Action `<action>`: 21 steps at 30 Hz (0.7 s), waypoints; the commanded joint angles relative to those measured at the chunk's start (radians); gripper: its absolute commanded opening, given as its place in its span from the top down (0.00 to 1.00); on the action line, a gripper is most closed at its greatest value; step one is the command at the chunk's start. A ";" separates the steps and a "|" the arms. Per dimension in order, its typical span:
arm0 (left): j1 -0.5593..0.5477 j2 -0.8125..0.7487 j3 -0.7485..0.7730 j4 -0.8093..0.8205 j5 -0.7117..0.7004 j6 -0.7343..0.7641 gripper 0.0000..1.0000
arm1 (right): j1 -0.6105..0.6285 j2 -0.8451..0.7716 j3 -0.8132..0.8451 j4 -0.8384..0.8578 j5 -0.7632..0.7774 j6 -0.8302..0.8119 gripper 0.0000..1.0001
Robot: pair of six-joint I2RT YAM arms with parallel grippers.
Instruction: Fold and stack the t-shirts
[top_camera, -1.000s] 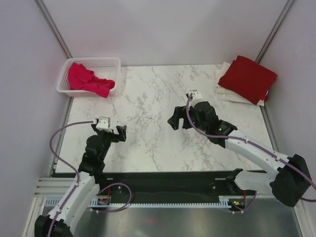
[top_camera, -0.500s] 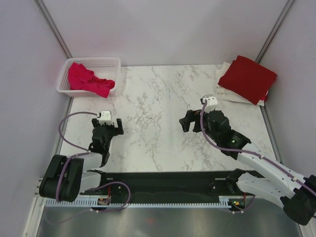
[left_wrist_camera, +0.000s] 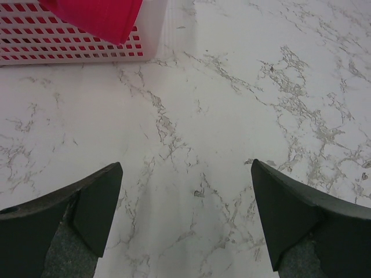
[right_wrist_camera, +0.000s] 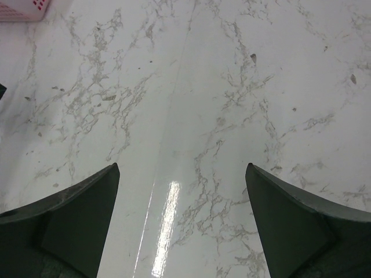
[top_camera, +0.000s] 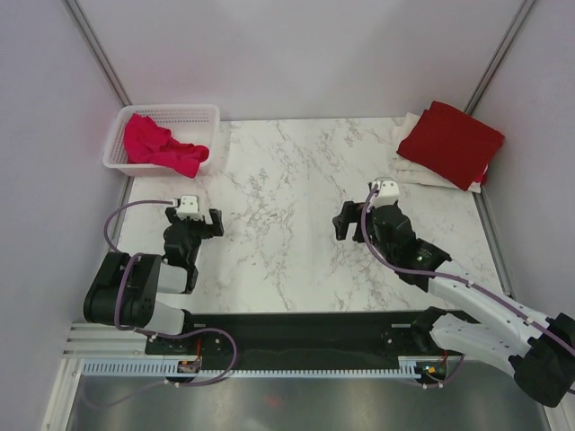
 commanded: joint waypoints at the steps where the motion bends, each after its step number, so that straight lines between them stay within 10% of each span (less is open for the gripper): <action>1: 0.003 -0.016 0.003 0.095 -0.026 0.021 0.00 | 0.003 0.038 -0.001 0.045 0.116 0.066 0.02; 17: 0.003 -0.011 -0.002 0.107 -0.047 0.023 0.00 | -0.015 0.285 0.163 0.068 0.448 -0.147 0.02; 21: 0.003 -0.011 -0.002 0.108 -0.050 0.023 0.00 | -0.129 0.299 0.189 0.047 0.252 -0.061 0.02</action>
